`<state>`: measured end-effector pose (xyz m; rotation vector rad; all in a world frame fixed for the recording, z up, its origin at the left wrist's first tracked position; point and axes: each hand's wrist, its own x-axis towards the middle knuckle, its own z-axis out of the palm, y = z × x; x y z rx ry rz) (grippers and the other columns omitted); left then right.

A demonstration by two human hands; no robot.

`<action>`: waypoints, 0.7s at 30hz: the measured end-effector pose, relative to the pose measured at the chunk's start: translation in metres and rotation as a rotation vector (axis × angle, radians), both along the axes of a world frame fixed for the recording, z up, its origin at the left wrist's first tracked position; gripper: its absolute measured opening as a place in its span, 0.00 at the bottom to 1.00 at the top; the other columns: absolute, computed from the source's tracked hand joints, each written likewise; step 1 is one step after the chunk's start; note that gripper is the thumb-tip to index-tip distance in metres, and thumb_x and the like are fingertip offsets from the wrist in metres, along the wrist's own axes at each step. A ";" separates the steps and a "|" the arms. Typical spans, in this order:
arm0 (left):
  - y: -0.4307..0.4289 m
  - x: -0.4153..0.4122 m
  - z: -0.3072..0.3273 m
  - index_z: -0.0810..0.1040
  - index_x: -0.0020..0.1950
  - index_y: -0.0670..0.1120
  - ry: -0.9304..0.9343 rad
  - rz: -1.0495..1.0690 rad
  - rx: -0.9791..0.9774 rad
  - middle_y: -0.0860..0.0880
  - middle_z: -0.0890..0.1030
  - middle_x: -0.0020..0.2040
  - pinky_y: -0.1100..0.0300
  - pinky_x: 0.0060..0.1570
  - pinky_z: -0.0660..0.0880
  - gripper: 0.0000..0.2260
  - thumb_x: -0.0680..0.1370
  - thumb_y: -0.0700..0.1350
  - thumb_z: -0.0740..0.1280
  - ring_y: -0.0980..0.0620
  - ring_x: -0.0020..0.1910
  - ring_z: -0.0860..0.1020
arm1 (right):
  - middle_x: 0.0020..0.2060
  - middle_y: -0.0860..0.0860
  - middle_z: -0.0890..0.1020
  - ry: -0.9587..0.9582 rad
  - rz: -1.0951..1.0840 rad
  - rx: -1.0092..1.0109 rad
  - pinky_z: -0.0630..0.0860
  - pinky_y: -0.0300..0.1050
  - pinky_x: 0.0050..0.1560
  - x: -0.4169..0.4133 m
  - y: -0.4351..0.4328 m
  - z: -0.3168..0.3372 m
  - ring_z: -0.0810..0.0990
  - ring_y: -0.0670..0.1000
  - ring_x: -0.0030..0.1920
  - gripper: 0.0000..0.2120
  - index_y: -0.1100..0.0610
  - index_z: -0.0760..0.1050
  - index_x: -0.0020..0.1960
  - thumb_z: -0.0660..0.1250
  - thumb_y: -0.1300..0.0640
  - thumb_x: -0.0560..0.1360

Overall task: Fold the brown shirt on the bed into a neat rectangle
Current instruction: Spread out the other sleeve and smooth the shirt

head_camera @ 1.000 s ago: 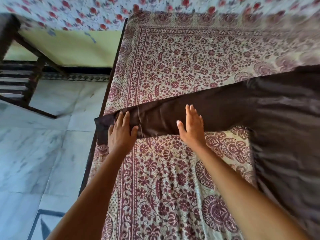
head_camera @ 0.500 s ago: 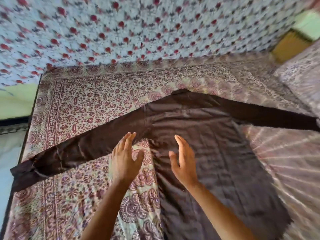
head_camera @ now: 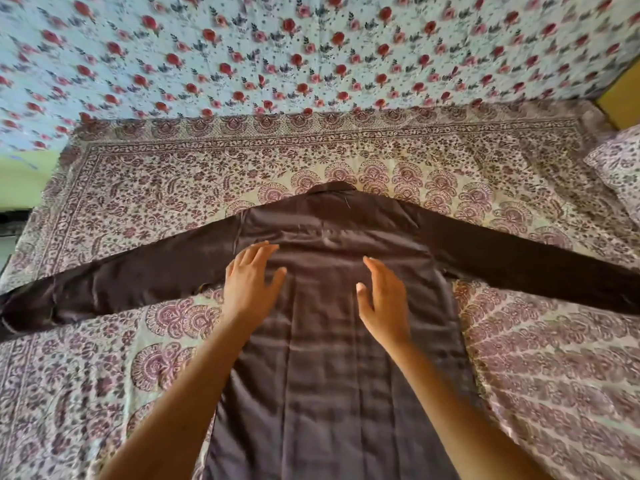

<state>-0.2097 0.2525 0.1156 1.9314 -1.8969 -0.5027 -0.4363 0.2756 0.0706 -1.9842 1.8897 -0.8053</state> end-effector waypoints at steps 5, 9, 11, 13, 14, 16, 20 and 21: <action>-0.061 -0.018 -0.049 0.77 0.60 0.47 0.002 0.091 -0.010 0.45 0.78 0.59 0.50 0.57 0.66 0.12 0.77 0.47 0.64 0.42 0.60 0.72 | 0.60 0.60 0.77 0.076 0.024 0.052 0.72 0.57 0.60 -0.030 -0.073 -0.049 0.75 0.61 0.61 0.23 0.63 0.72 0.64 0.56 0.53 0.74; -0.115 -0.022 -0.089 0.78 0.56 0.44 0.009 0.206 -0.008 0.40 0.80 0.54 0.50 0.49 0.70 0.12 0.80 0.46 0.59 0.39 0.54 0.75 | 0.58 0.59 0.79 0.102 -0.003 0.027 0.76 0.56 0.53 -0.039 -0.128 -0.088 0.78 0.61 0.56 0.20 0.63 0.76 0.59 0.56 0.54 0.73; -0.141 -0.021 -0.109 0.79 0.56 0.44 0.008 0.266 0.020 0.38 0.80 0.53 0.50 0.45 0.72 0.12 0.80 0.47 0.58 0.37 0.52 0.76 | 0.59 0.58 0.78 0.081 -0.042 0.038 0.75 0.55 0.52 -0.036 -0.157 -0.105 0.78 0.61 0.56 0.18 0.62 0.76 0.59 0.57 0.57 0.74; -0.166 -0.021 -0.128 0.79 0.58 0.45 0.038 0.306 0.024 0.38 0.81 0.52 0.50 0.45 0.73 0.12 0.80 0.46 0.58 0.37 0.51 0.78 | 0.60 0.57 0.77 0.110 -0.065 0.043 0.73 0.55 0.52 -0.031 -0.183 -0.119 0.77 0.61 0.56 0.16 0.61 0.75 0.60 0.59 0.60 0.75; -0.179 -0.022 -0.137 0.79 0.59 0.46 0.057 0.319 0.016 0.38 0.81 0.53 0.51 0.46 0.74 0.12 0.80 0.45 0.58 0.37 0.51 0.78 | 0.59 0.57 0.77 0.136 -0.069 0.037 0.72 0.55 0.52 -0.030 -0.197 -0.125 0.76 0.61 0.57 0.15 0.61 0.75 0.60 0.59 0.61 0.75; -0.207 -0.024 -0.153 0.78 0.61 0.47 0.063 0.326 0.003 0.39 0.81 0.54 0.53 0.45 0.72 0.13 0.80 0.44 0.58 0.38 0.52 0.78 | 0.60 0.56 0.75 0.175 -0.086 0.048 0.70 0.56 0.52 -0.029 -0.225 -0.133 0.74 0.61 0.58 0.15 0.60 0.73 0.61 0.59 0.63 0.76; -0.257 -0.028 -0.177 0.75 0.63 0.51 0.003 0.310 0.104 0.42 0.78 0.59 0.50 0.50 0.74 0.14 0.79 0.44 0.58 0.40 0.56 0.77 | 0.68 0.53 0.68 0.185 -0.133 0.168 0.70 0.53 0.52 -0.037 -0.275 -0.145 0.72 0.59 0.60 0.18 0.57 0.67 0.68 0.56 0.60 0.79; -0.271 -0.026 -0.183 0.75 0.63 0.51 0.007 0.302 0.140 0.43 0.78 0.59 0.50 0.52 0.75 0.15 0.78 0.44 0.60 0.41 0.56 0.77 | 0.69 0.53 0.66 0.190 -0.148 0.208 0.71 0.53 0.52 -0.039 -0.288 -0.149 0.73 0.59 0.60 0.18 0.57 0.65 0.69 0.56 0.59 0.79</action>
